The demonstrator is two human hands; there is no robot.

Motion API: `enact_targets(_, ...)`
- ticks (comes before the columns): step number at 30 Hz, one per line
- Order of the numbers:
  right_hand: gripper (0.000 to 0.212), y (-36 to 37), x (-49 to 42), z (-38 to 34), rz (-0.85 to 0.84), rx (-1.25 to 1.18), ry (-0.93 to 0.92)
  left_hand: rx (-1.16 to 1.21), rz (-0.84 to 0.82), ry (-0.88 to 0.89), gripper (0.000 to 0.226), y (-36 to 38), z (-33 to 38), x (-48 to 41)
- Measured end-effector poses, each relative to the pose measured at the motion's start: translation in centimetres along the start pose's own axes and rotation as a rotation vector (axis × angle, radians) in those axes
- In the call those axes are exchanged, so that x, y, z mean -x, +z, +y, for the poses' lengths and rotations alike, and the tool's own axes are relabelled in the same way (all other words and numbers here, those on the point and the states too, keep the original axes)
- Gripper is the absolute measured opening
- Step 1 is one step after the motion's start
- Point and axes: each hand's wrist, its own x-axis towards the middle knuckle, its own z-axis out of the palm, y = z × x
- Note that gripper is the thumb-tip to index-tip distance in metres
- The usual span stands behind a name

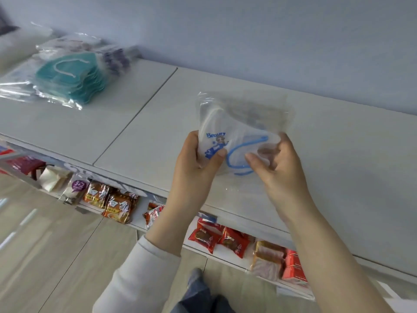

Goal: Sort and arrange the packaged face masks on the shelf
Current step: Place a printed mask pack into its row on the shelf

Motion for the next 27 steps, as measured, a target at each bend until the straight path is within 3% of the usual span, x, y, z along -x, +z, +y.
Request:
enact_targets(6,0.029,9.3,2.4,-3.6,-0.251,-0.085,0.026,0.027,0.112,-0.081,0.022,-10.7,0.7,3.8)
enact_targets(10,0.028,17.5,5.3,-5.3,-0.425,-0.131,0.116,0.041,0.176,-0.127,0.031,-19.6,-0.5,7.4)
enact_targets(15,0.028,30.6,11.4,-4.5,-0.624,-0.154,0.292,0.114,0.327,-0.27,0.023,-32.0,-4.6,13.6)
enact_targets(20,0.019,43.4,19.3,-0.9,-0.781,-0.137,0.648,0.218,0.555,-0.516,0.017,-42.6,-10.2,20.9)
enact_targets(27,0.008,53.3,25.2,0.4,-0.909,-0.145,1.087,0.355,0.718,-0.751,0.028,-51.1,-14.9,27.2)
